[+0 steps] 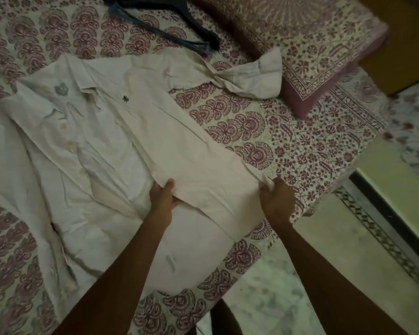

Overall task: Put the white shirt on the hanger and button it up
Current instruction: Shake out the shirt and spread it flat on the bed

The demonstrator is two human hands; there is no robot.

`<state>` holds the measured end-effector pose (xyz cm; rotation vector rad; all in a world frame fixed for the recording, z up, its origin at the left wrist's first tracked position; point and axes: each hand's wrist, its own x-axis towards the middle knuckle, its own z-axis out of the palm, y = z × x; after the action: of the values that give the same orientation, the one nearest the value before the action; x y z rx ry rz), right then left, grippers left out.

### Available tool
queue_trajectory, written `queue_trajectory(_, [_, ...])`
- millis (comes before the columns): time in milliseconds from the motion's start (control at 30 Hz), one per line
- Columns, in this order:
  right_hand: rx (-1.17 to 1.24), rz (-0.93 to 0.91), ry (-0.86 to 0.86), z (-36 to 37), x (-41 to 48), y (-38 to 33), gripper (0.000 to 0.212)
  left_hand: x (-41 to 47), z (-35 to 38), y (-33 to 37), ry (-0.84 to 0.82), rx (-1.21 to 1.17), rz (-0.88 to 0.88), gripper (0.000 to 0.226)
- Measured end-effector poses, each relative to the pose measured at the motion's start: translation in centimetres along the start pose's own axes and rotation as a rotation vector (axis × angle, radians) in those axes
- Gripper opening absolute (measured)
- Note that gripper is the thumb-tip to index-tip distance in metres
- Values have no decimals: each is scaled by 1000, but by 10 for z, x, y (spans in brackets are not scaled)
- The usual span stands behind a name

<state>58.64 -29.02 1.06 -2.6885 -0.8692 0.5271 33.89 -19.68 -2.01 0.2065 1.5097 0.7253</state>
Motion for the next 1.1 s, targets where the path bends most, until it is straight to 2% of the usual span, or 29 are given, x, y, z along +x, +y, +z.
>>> queue_trajectory(33, [-14,-15,-55,-1,-1,2,30,1,5,-4,38,12,-16,38])
queue_trajectory(100, [65,-62,-295,0,-1,1,31,6,9,-11,117,37,-35,39])
queue_trajectory(167, [291,28,-520,3,-2,1,42,9,8,-13,205,54,-25,38])
queue_trajectory(200, [341,66,-533,6,-4,1,47,8,8,-11,241,38,-14,37])
queue_trajectory(233, [349,108,-494,10,-6,0,51,7,7,-10,233,5,-19,36])
queue_trajectory(300, [354,227,-350,18,-6,2,47,1,4,-12,75,-18,-68,44])
queue_trajectory(400, [569,448,-306,22,0,1,13,-17,0,-23,-233,297,-168,53])
queue_trajectory(433, [620,508,-263,21,2,0,10,-20,2,-29,-282,376,-181,52])
queue_trajectory(500, [640,563,-39,22,6,1,23,-22,6,-41,-243,395,-160,45])
queue_trajectory(533, [613,542,53,21,7,1,27,-21,5,-44,-165,387,-133,39])
queue_trajectory(600, [448,463,95,20,6,0,34,-18,-2,-47,-15,426,-96,33])
queue_trajectory(633, [303,437,71,20,6,0,39,-17,-5,-48,-4,496,-118,34])
queue_trajectory(700, [-34,368,26,21,2,-10,50,-24,-13,-43,-87,690,-204,32])
queue_trajectory(767, [-161,187,39,24,-2,-30,50,-26,-20,-29,-93,786,-195,32])
queue_trajectory(833, [-89,-51,-5,32,-4,-52,42,-18,-32,-9,5,789,-52,31])
queue_trajectory(900, [72,-245,-195,38,-5,-75,30,-8,-46,14,95,752,92,26])
queue_trajectory(967, [191,-340,-402,48,-12,-107,19,-1,-67,41,159,764,199,19])
queue_trajectory(1100, [183,-462,-613,81,-39,-181,7,16,-115,97,354,817,382,15])
